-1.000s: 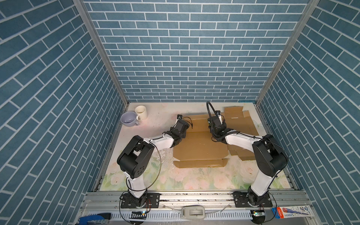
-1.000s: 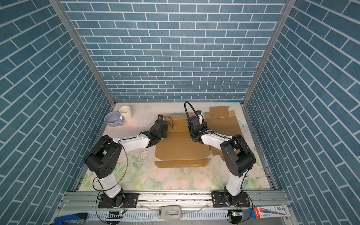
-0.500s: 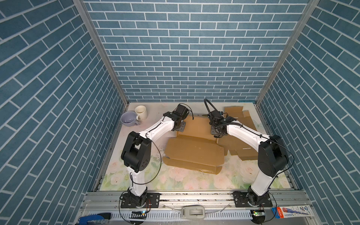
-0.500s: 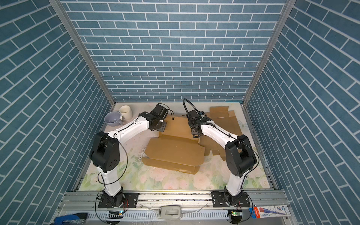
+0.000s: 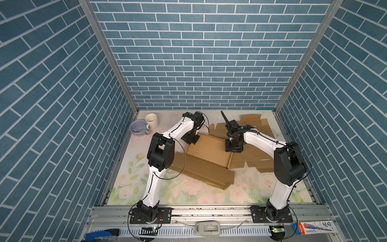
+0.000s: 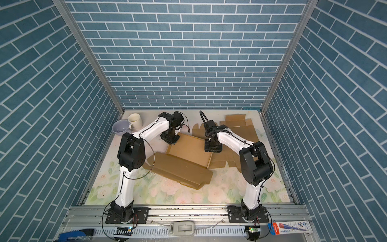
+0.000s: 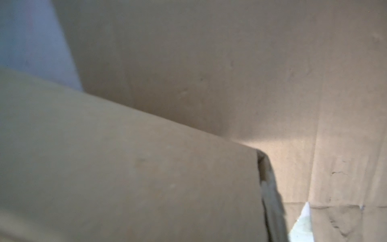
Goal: Fold the paper box
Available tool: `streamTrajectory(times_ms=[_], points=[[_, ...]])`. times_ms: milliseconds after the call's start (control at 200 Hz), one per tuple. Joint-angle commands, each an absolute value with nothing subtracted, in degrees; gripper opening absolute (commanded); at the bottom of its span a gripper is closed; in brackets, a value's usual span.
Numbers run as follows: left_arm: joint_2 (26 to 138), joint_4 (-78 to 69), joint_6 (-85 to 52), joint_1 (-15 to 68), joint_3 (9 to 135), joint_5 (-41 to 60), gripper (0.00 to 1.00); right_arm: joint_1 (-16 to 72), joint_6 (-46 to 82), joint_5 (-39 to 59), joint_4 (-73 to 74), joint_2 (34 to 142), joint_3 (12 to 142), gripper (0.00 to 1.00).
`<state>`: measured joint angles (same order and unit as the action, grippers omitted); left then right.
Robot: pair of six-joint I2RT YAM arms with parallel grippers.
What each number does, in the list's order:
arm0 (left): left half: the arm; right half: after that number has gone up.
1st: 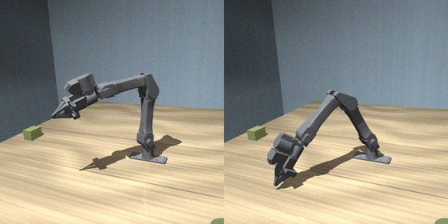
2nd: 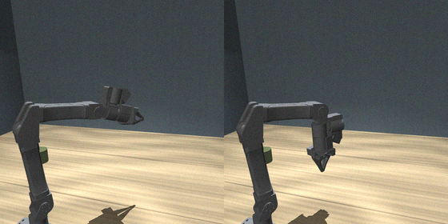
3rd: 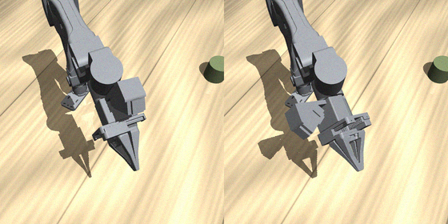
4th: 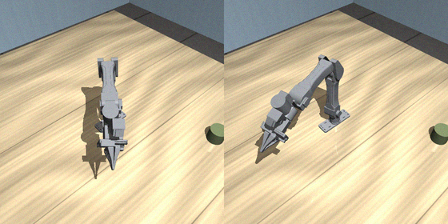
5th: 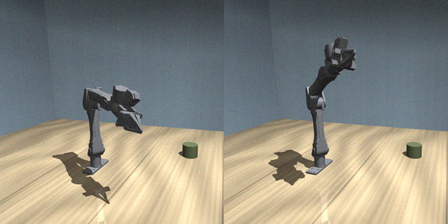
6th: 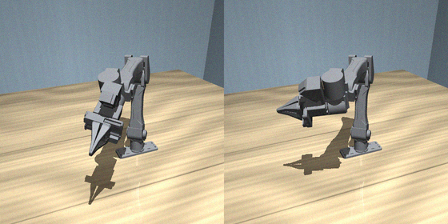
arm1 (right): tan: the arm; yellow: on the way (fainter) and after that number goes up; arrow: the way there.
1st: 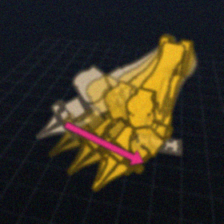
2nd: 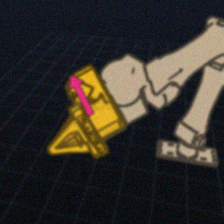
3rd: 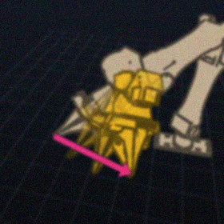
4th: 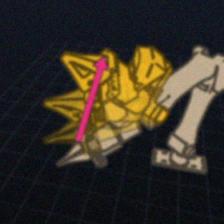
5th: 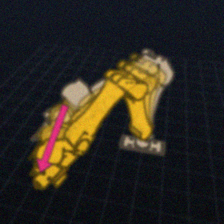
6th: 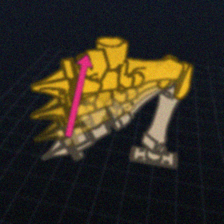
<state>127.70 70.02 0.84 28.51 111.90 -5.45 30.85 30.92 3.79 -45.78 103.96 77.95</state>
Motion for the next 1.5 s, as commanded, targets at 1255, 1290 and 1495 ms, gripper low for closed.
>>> streamTrajectory(times_ms=[1255,1290,1495], points=[[137.31,81.84,3.07,28.50,135.72,-3.54,0.33,31.92,8.29,12.75,-44.49,119.53,93.76,0.45],[136.36,81.38,2.90,28.48,136.17,-2.73,0.36,31.90,8.63,12.67,-44.43,119.62,93.62,0.43],[129.33,79.00,2.49,28.48,139.77,0.00,0.46,31.54,12.87,12.91,-43.30,119.83,92.54,0.31]])
